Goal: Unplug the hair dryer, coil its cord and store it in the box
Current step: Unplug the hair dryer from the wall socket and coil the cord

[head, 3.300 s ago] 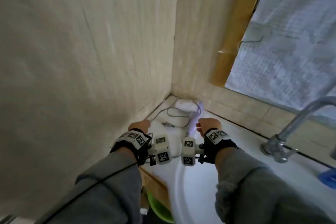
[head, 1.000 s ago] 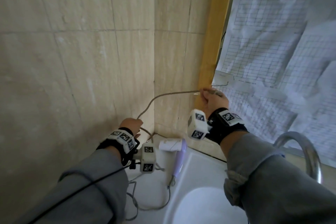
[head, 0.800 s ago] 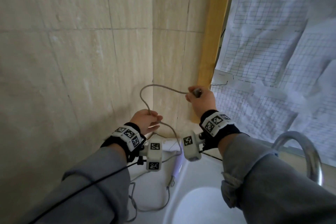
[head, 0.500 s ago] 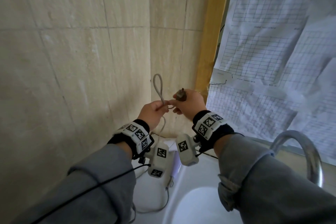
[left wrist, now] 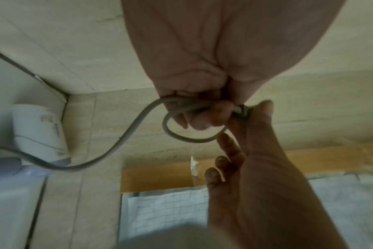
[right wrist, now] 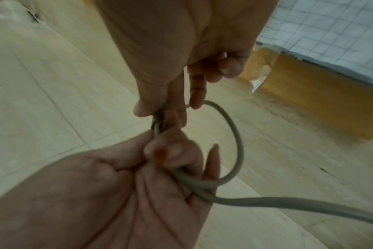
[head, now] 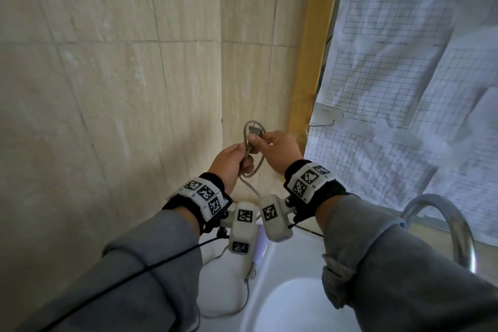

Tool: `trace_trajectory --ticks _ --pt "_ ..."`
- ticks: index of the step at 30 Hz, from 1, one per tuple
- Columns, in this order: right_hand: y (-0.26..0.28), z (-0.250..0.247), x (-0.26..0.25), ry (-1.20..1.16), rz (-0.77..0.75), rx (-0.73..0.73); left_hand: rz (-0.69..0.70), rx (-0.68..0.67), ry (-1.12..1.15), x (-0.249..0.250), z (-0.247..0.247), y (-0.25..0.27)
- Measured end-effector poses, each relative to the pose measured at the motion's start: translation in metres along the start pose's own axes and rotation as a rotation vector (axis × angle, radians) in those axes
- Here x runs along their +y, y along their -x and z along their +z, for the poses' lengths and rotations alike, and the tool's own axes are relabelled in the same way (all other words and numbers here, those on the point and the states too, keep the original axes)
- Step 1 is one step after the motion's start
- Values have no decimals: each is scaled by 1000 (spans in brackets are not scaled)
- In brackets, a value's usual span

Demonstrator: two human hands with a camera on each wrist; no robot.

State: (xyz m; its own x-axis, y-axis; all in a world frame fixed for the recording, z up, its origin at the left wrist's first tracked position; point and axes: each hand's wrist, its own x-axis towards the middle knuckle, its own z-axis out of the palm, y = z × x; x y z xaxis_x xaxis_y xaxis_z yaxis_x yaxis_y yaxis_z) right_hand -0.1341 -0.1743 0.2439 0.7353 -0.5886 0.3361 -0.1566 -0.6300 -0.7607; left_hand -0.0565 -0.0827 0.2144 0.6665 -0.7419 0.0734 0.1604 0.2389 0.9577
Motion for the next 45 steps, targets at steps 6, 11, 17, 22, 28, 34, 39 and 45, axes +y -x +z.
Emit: trace_trajectory --ticks 6,11,17,22,28,34,39,45 --pt "6 -9 17 -210 90 175 -110 -5 150 12 -13 -4" --pt "23 11 40 -80 167 -435 -113 54 333 36 -16 -9" --pt "37 28 66 -145 344 -757 5 53 387 66 -26 -11" --pt "29 14 75 -251 422 -640 108 98 109 78 -48 -9" --pt "13 8 44 -391 580 -187 251 -15 -694 48 -57 5" --pt "-3 6 3 -1081 756 -36 168 -198 -984 23 -47 12" --pt "0 4 -17 -1366 775 -89 188 -155 -725 16 -32 16" --pt "2 -1 -22 -1402 743 -138 79 -238 -503 8 -22 23"
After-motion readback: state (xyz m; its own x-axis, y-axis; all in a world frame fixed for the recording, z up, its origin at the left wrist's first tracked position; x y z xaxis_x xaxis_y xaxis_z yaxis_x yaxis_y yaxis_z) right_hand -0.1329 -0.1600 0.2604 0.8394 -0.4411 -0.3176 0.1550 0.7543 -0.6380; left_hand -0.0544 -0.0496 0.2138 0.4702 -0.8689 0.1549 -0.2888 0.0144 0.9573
